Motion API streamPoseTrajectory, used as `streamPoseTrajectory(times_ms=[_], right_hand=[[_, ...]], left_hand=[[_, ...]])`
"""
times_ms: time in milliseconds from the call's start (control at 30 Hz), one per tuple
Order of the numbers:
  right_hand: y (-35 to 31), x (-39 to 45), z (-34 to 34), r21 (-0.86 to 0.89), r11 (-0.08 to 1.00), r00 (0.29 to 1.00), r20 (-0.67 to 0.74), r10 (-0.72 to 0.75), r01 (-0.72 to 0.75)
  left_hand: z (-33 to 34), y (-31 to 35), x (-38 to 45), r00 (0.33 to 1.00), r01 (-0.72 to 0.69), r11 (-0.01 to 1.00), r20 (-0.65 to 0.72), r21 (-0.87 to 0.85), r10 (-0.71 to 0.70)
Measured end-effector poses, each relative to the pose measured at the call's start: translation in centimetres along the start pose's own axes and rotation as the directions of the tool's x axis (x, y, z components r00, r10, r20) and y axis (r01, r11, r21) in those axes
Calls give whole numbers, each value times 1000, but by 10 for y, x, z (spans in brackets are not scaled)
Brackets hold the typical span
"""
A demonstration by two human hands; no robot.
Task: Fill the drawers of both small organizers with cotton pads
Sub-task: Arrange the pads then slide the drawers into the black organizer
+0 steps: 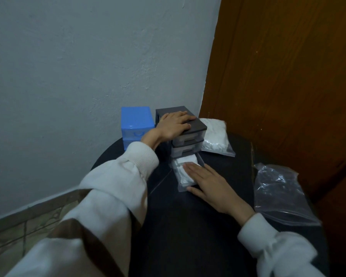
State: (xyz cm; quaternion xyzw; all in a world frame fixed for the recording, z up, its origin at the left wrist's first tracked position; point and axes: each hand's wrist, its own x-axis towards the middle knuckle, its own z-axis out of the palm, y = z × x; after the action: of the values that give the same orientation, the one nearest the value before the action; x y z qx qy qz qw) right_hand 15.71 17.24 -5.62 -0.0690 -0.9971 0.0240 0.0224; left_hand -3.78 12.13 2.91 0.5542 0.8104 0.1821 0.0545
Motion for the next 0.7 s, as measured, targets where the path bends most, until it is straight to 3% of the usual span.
streamPoseTrajectory(times_ms=[133,233,367,700], right_hand=[[17,12,-11,154,988,999,35,-15,10],[16,14,-15,193,981,999,-40,20,-12],[-3,11,-2,100,994,959,-276,57,-30],[-4,34,19,22,996,952,-293,86,-83]], left_hand=[[-1,1,0,1000,4,1000,1,4,-4],[-1,1,0,1000,6,1000,-2,5,-6],[-1,2,0,1000,3,1000,-2,7,-3],[-1,2,-1,1000,12,1000,4,-2,-12]])
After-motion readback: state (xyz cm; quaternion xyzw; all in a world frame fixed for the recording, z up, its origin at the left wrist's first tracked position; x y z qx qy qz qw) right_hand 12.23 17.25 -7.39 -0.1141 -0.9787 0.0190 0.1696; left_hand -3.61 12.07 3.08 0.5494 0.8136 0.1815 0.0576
